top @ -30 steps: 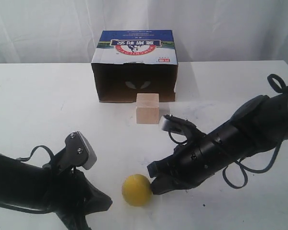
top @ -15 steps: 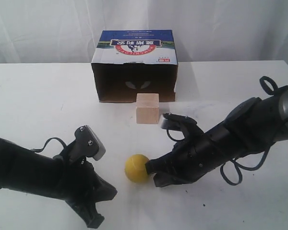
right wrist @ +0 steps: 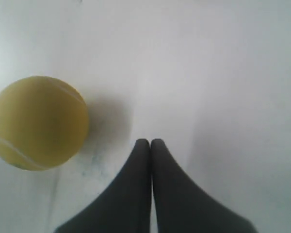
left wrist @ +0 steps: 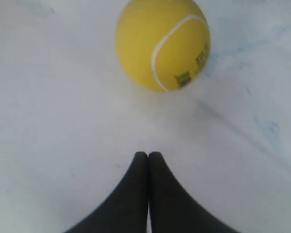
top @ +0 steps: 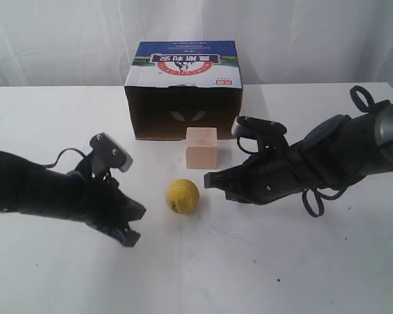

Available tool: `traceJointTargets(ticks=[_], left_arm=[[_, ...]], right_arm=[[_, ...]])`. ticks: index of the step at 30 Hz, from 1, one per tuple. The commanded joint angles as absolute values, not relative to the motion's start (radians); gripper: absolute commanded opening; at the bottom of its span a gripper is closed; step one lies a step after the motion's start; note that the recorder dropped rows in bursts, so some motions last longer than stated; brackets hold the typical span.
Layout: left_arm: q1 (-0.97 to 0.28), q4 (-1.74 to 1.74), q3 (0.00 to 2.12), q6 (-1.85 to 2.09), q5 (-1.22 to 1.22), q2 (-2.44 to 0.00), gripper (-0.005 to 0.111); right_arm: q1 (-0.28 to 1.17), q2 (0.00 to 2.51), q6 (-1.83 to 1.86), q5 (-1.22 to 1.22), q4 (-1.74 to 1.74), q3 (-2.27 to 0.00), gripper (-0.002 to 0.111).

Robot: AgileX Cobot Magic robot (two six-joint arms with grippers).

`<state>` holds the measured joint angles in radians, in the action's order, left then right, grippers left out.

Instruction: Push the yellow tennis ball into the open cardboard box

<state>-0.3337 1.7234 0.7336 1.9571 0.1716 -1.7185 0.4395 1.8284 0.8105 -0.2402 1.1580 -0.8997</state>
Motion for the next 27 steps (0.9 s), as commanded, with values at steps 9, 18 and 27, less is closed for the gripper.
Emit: traceJointTargets(ticks=[9, 18, 27], left_arm=[[-0.218, 1.744, 1.024, 2.064, 0.372, -1.961, 0.0], [-0.215, 1.744, 1.071, 2.072, 0.218, -1.996, 0.0], [-0.171, 1.744, 1.071, 2.078, 0.238, -2.002, 0.0]], right_arm=[[0.454, 2.053, 0.897, -0.345, 1.173, -1.191, 0.0], [0.552, 2.065, 0.803, -0.375, 1.067, -1.265, 0.0], [0.557, 2.056, 0.529, -0.401, 0.728, -1.265, 0.0]])
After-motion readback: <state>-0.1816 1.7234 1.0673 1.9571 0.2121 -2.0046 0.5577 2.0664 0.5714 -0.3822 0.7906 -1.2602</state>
